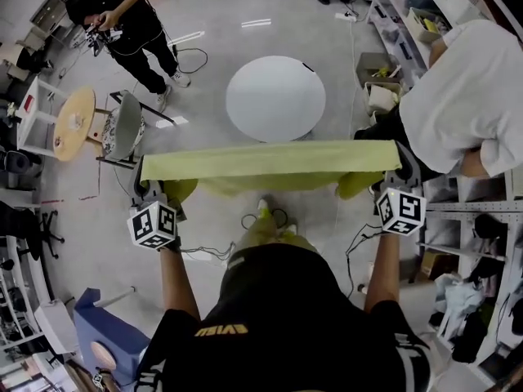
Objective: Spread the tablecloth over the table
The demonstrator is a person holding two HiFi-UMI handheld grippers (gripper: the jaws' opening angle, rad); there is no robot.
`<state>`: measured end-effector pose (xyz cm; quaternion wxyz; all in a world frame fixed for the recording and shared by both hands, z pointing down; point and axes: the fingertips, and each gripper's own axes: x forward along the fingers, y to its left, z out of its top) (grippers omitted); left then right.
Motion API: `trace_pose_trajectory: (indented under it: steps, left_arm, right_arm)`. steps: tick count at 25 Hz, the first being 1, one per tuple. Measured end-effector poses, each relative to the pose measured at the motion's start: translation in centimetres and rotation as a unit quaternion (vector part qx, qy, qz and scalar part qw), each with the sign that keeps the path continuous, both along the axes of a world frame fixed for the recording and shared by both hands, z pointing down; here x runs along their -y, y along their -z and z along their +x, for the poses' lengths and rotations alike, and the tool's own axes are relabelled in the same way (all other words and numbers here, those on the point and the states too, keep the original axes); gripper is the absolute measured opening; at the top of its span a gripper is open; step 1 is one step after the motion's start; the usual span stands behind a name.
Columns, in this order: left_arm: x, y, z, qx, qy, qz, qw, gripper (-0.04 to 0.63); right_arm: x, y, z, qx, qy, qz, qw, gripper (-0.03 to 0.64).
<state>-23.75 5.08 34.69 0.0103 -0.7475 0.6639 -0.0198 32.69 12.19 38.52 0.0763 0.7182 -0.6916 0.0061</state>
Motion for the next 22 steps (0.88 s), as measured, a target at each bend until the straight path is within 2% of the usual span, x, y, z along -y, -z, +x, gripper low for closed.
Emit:
trace_pose_trajectory:
  steps: [10, 16, 19, 22]
  left_arm:
    - [5.2, -1.2, -0.5, 0.02, -0.021, -0.006, 0.9996, 0.017]
    - [11.9, -0.8, -0.6, -0.007, -0.045, 0.01, 0.9989, 0.017]
    - [16.1, -0.6, 0.1, 0.0, -0.068, 0.021, 0.9975, 0.017]
    - [19.5, -1.6, -0.3, -0.002, -0.094, 0.014, 0.9955, 0.017]
  right_arm:
    - [3.9, -1.1, -0.3, 0.005, -0.004, -0.013, 1.0, 0.005]
    - [8.6, -0.6, -0.6, 0.003, -0.018, -0.03, 0.999, 0.006]
    - [11.4, -0.8, -0.3, -0.021, -0.03, -0.044, 0.998, 0.006]
    - [14.3, -1.1, -0.6, -0.014, -0.033, -0.046, 0.998, 0.006]
